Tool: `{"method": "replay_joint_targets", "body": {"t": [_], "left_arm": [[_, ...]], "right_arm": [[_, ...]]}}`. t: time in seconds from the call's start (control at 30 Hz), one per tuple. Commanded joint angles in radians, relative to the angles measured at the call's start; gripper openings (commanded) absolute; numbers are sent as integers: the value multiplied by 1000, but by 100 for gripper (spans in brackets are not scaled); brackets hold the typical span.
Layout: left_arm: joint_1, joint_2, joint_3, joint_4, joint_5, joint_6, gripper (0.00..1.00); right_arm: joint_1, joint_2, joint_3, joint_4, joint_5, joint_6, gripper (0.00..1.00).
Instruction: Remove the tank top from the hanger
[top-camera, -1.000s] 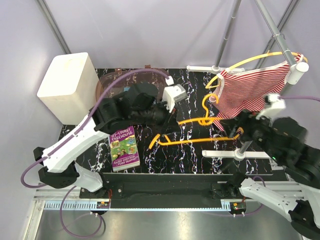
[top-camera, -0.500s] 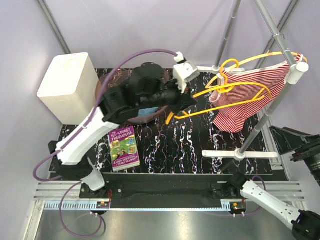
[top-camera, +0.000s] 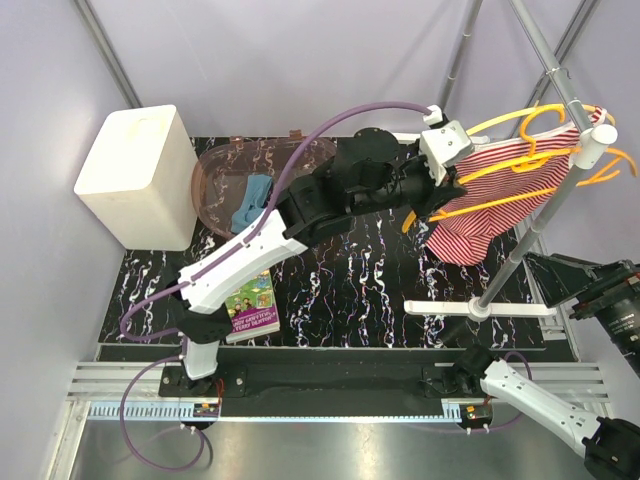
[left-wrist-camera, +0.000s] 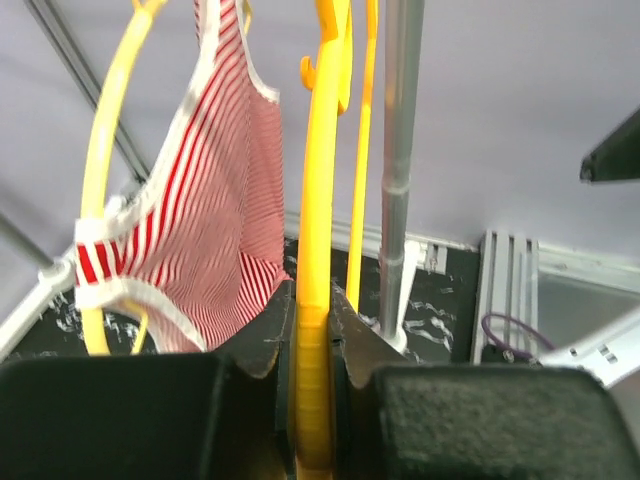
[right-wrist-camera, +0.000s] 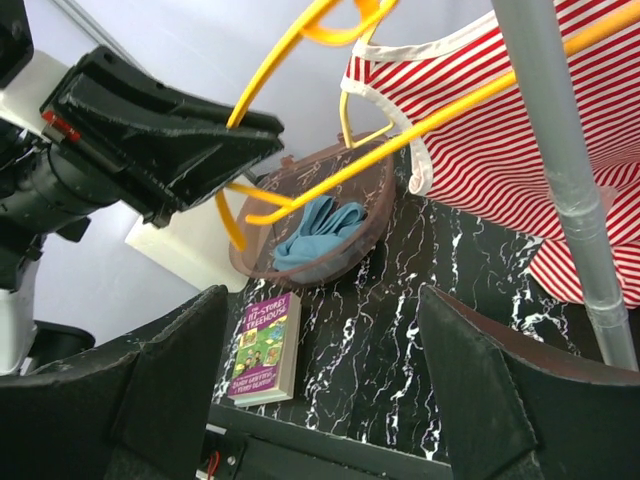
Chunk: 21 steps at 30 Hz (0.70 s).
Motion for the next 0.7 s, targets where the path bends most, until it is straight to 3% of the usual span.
{"method": "replay_joint_targets", "body": {"t": [0.0, 0.23, 0.67], "left_arm": [[-7, 20, 68, 206, -32, 34, 0], [-28, 135, 163, 267, -21, 43, 0], [-39, 216, 174, 348, -15, 22, 0]], "right_arm": [[-1, 21, 20, 6, -19, 33, 84], [-1, 31, 30, 9, -22, 59, 83], [-2, 52, 44, -37, -48, 139, 83]]}}
